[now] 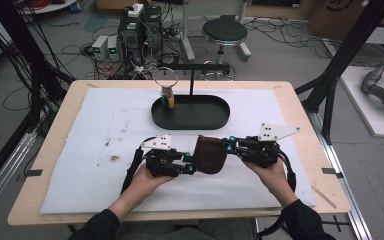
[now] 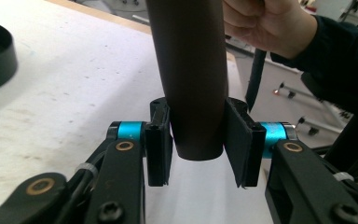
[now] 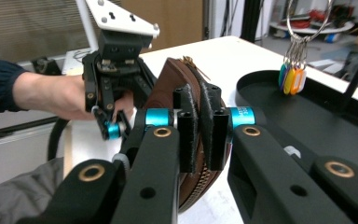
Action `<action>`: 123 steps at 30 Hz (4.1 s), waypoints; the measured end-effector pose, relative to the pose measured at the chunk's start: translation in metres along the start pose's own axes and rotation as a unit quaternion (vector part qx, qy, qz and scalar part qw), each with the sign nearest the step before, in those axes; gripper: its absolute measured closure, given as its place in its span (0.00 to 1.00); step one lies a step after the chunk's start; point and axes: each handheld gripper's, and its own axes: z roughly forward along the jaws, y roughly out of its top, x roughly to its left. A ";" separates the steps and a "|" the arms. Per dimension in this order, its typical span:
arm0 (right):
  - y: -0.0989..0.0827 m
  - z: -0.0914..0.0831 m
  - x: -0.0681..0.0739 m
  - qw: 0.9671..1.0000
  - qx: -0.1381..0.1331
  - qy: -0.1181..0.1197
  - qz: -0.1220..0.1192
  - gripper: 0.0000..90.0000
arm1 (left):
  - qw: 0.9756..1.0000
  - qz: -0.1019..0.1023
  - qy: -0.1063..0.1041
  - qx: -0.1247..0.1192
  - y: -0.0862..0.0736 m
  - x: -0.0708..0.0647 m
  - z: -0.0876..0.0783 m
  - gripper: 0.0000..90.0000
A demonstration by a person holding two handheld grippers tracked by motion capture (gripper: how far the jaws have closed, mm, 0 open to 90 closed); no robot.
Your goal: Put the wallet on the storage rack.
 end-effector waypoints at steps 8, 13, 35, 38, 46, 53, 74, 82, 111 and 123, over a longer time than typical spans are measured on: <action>0.005 0.000 -0.003 1.000 -0.002 0.010 0.006 0.65 | 0.997 0.049 0.005 0.063 0.006 -0.009 0.004 0.73; 0.004 0.008 -0.004 0.999 0.022 0.044 0.013 0.50 | 0.994 0.066 -0.001 0.087 0.007 -0.015 0.010 0.74; -0.005 0.027 -0.003 0.988 0.104 0.112 0.008 0.55 | 0.991 0.102 -0.013 0.089 0.016 -0.020 0.004 0.74; -0.004 0.025 -0.004 0.988 0.096 0.123 0.007 0.59 | 0.991 0.105 -0.015 0.079 0.017 -0.021 0.003 0.73; -0.004 0.021 -0.003 0.989 0.068 0.129 0.012 0.64 | 0.995 0.091 -0.018 0.039 0.017 -0.020 -0.001 0.71; -0.002 0.015 -0.004 0.993 0.037 0.111 0.019 0.65 | 0.997 0.071 -0.005 0.013 0.014 -0.017 -0.002 0.53; 0.004 0.010 -0.004 0.993 0.045 0.105 0.004 0.48 | 0.994 0.098 -0.006 0.040 0.025 -0.018 -0.016 0.74; 0.013 0.004 0.002 0.992 0.083 0.088 -0.036 0.45 | 0.987 0.115 0.006 0.116 0.031 -0.018 -0.017 0.74; 0.008 0.008 0.004 0.990 0.041 0.130 -0.023 0.76 | 0.995 0.078 -0.047 -0.031 0.023 -0.016 -0.016 0.56; 0.007 0.016 0.006 0.989 0.043 0.140 -0.010 0.76 | 0.993 0.061 -0.054 -0.087 0.025 -0.013 -0.031 0.72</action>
